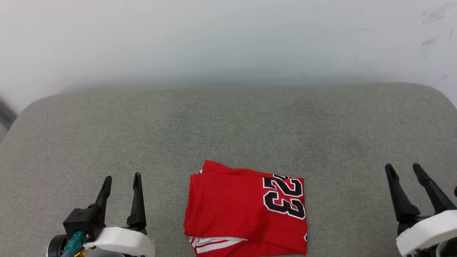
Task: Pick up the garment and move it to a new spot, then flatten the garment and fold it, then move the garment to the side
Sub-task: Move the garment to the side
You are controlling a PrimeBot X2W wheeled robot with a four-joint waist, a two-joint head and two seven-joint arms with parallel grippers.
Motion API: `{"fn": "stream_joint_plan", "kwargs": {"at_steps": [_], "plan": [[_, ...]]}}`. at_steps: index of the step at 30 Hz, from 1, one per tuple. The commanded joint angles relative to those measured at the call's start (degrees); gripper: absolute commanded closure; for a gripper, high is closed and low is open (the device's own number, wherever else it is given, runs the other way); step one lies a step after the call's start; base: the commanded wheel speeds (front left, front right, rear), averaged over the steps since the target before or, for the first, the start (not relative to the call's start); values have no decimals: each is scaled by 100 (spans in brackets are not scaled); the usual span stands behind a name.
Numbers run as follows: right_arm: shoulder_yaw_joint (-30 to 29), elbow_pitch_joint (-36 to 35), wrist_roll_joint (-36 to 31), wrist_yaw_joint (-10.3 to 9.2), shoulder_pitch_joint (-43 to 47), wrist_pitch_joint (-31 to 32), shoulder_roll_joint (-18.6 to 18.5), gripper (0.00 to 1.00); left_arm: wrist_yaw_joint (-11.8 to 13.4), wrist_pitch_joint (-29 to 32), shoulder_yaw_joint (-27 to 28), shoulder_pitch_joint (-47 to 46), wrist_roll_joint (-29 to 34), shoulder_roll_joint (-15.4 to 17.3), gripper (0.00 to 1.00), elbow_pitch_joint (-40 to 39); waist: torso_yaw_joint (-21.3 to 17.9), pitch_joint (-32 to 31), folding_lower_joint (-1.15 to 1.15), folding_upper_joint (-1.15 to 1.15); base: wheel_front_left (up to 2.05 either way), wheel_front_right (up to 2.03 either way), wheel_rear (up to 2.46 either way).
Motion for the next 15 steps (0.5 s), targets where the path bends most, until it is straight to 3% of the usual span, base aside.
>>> {"fn": "stream_joint_plan", "kwargs": {"at_steps": [1,9,15], "plan": [[-61,46,113,-2,50,77,-77,0,24,-40,29,-36,12,-8,0,-18,16,20,0,0,0,0,0],[-499,1081,2076,-2,-306,1591,-860,0,-48,-39,123,-251,138,-85,0,-122,227,373,0,0,0,0,0],[-226,1794,3224,-2,-601,2587,-737,0,-149,-35,145,-454,235,-177,0,-136,469,714,0,0,0,0,0]]}}
